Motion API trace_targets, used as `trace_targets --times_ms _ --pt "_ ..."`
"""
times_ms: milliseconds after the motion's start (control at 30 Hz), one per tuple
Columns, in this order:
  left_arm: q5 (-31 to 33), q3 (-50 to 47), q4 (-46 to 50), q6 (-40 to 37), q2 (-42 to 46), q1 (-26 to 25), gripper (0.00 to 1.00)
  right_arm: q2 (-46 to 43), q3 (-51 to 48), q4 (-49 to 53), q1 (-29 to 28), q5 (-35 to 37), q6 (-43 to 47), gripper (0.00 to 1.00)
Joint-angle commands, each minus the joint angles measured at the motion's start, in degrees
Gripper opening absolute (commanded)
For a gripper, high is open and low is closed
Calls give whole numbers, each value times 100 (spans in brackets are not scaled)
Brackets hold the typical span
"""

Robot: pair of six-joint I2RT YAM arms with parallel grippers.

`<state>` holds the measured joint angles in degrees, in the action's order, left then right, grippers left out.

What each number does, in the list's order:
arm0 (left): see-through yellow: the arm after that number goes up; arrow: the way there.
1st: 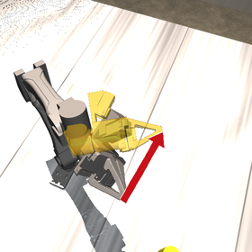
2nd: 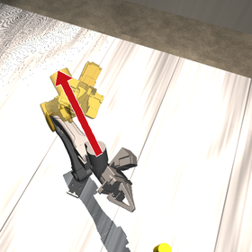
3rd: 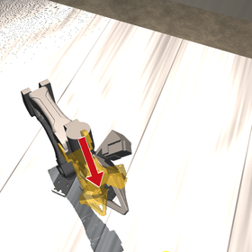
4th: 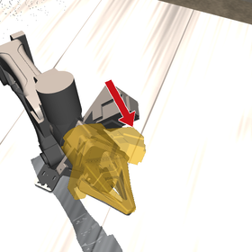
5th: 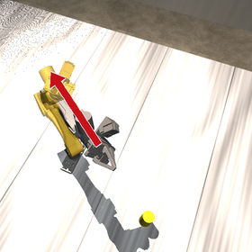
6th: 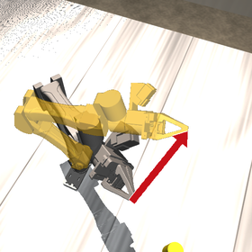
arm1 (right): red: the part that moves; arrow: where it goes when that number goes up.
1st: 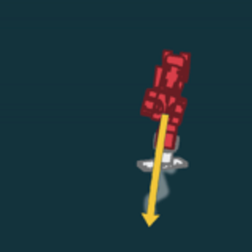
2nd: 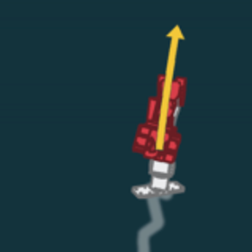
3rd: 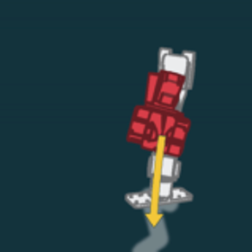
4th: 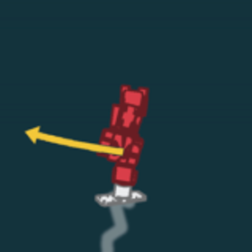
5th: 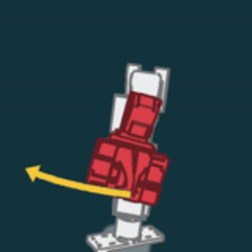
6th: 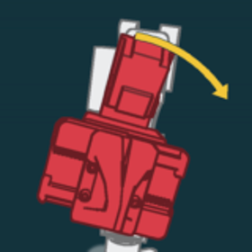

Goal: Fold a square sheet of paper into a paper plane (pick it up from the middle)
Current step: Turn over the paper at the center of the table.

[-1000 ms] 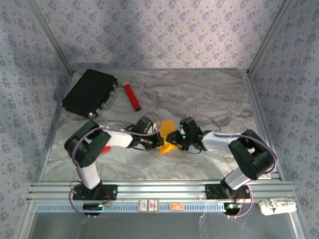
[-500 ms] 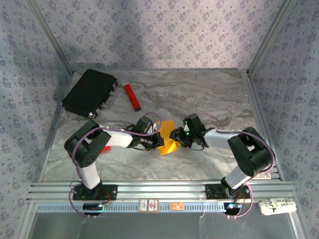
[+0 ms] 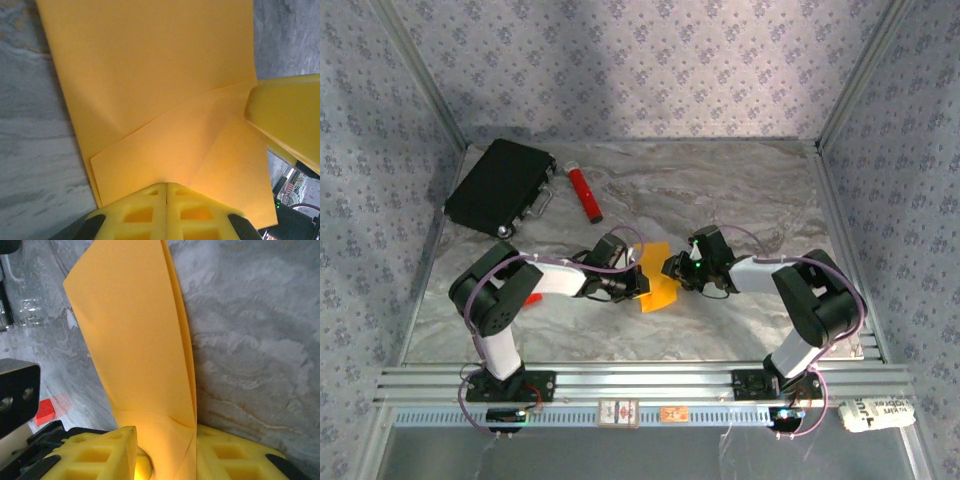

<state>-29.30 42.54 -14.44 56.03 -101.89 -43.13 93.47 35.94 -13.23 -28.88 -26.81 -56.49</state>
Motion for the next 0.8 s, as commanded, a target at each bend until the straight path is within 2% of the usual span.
trace_targets --times_ms 0,233,467,633,767 --pt "-51 -75 83 -57 63 49 3 125 52 -126 59 -42 107 31" --pt "-66 -72 75 -40 128 43 5 189 14 -166 116 -50 112 24" --pt "-45 -32 91 7 382 57 19 144 -87 -284 194 -152 117 8" --pt "113 35 362 -82 743 55 27 -176 -177 -298 209 -161 227 4" --pt "337 26 650 -249 1134 66 32 -556 -175 58 215 -69 444 4"
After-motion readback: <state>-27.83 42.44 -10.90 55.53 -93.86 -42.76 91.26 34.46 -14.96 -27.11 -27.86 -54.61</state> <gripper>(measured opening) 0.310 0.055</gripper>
